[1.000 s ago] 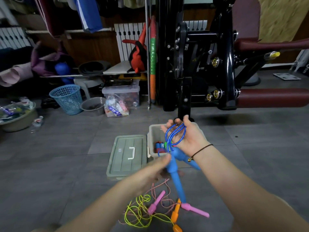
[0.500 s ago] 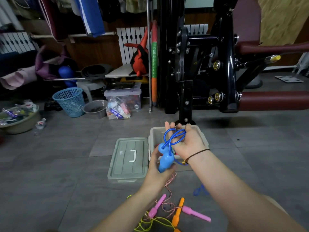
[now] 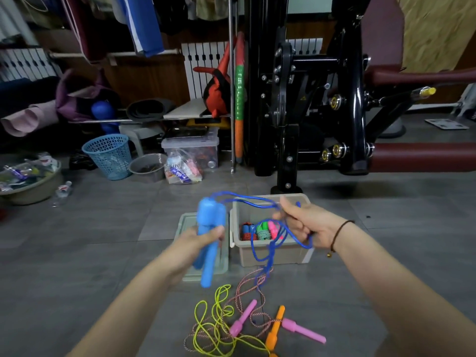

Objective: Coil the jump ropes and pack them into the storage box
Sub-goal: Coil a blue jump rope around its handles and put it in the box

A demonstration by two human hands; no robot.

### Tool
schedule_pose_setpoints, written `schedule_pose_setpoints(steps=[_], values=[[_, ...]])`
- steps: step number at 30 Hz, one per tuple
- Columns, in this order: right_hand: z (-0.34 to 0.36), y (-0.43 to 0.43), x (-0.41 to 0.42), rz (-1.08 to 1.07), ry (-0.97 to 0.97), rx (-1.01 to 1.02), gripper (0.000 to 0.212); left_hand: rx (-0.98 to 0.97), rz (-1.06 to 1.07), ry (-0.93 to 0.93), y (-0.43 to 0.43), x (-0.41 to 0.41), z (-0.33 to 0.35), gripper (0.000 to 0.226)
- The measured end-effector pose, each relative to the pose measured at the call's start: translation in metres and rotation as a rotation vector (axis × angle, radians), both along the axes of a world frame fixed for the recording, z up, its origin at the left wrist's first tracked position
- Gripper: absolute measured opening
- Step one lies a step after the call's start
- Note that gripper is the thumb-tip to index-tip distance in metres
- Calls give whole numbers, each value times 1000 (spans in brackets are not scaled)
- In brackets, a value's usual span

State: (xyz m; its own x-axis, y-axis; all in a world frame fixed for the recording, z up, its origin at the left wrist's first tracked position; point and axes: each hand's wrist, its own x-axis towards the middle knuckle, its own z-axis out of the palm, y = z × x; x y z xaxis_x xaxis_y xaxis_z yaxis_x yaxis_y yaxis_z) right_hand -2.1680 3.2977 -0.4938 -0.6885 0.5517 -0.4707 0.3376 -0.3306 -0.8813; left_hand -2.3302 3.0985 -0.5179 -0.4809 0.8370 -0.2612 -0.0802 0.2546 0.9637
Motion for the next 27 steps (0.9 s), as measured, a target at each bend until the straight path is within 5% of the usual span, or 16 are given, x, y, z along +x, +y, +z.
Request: schedule_pose_setpoints(steps=[4,5,7,9,11,14,16,19,23,27], values=[[-29,37,30,116,-703,730,29,191,220,-210,-20,-31,21,21],[-35,44,36,94,-850,820,22,196,212,-212,-23,-35,25,21],[-44,48,40,76,-948,776,52,187,142,-223,-25,-35,31,21],[-46,43,33,113,-843,834,72,148,46,-241,-24,-28,34,21],[-39,27,19,154,-503,939,59,93,-44,-272,-19,-17,35,21],[-16,-22,-6,157,94,557,40,-41,-217,-289,-6,2,30,24],[-9,-44,-19,192,290,448,56,-117,-377,-291,3,14,23,26],[-3,-57,-29,278,372,489,71,-152,-511,-288,15,29,17,28],[0,-53,-38,157,321,668,30,-112,-469,-312,21,35,17,37],[-5,-46,-44,-85,167,969,53,-160,-412,-322,16,26,19,38]])
